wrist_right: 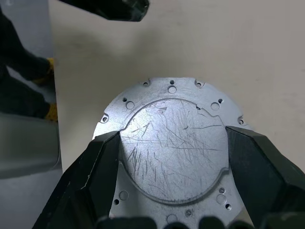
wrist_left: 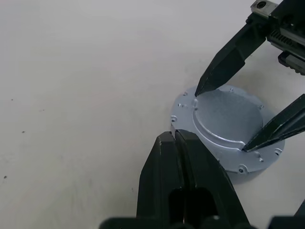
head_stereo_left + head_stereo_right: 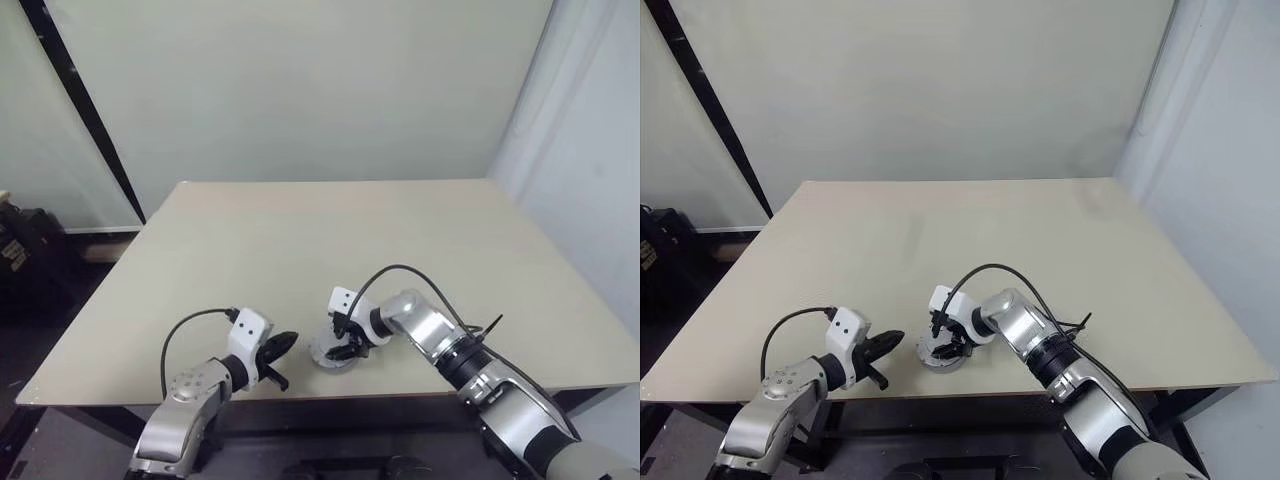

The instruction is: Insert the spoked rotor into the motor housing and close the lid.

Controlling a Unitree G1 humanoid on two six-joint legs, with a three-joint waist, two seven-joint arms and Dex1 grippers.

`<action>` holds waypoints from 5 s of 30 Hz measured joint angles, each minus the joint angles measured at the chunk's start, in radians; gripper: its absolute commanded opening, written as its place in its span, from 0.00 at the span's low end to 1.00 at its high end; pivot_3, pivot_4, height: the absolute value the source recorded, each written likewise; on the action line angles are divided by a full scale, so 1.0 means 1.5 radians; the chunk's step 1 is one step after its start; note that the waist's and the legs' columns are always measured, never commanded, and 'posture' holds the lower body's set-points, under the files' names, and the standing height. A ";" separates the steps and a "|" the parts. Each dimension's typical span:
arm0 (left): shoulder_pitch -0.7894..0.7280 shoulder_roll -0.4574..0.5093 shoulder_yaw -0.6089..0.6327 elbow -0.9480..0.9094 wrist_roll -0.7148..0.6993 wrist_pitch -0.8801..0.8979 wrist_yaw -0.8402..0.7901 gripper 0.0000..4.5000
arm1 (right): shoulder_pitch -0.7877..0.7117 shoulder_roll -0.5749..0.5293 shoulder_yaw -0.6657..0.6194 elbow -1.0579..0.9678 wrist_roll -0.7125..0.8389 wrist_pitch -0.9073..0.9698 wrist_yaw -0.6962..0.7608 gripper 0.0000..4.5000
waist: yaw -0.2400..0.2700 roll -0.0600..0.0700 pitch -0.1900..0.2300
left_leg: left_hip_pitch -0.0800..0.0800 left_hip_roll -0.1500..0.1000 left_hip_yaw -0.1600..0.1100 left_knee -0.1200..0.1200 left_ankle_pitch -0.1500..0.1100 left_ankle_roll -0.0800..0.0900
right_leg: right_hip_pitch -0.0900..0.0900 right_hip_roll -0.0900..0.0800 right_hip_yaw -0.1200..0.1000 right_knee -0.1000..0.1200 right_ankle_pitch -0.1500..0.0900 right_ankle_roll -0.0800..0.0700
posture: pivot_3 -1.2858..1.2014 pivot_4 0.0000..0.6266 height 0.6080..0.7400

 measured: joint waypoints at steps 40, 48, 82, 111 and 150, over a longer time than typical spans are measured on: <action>-0.008 0.002 -0.015 0.000 -0.002 0.009 0.000 0.00 | 0.038 0.034 -0.053 -0.043 -0.016 0.068 -0.032 0.72 | -0.001 0.000 0.000 | 0.002 0.001 0.000 -0.003 0.000 0.000 | 0.000 0.001 0.000 0.000 0.000 0.000 | 0.52 0.00 1.00; -0.016 0.001 0.012 0.010 -0.010 0.015 0.006 0.00 | 0.054 0.035 -0.034 -0.070 -0.028 0.066 -0.064 0.72 | -0.003 0.000 0.000 | 0.004 0.001 0.000 -0.003 0.000 0.000 | 0.000 0.001 -0.001 0.000 0.000 0.000 | 0.52 0.00 1.00; -0.106 -0.028 -0.076 0.169 0.048 -0.035 -0.024 0.00 | 0.046 0.024 -0.002 -0.087 -0.028 0.082 -0.079 0.72 | -0.003 0.000 0.000 | 0.005 0.001 0.000 -0.004 0.000 -0.001 | 0.000 0.001 -0.001 0.000 0.000 0.000 | 0.52 0.00 1.00; -0.130 -0.041 -0.100 0.213 0.099 -0.082 -0.039 0.00 | 0.051 0.036 -0.051 -0.081 0.006 0.117 -0.106 0.99 | 0.000 0.002 -0.003 | 0.002 0.000 -0.001 -0.004 -0.001 -0.001 | -0.001 0.000 -0.001 -0.001 0.000 0.000 | 0.52 0.00 1.00; -0.133 -0.033 -0.086 0.203 0.098 -0.069 -0.060 0.00 | 0.119 -0.028 -0.081 -0.117 0.096 0.003 -0.079 0.99 | 0.000 0.002 -0.002 | -0.001 0.000 -0.001 -0.004 -0.002 0.000 | -0.003 0.001 0.000 -0.002 0.000 0.000 | 0.52 0.00 1.00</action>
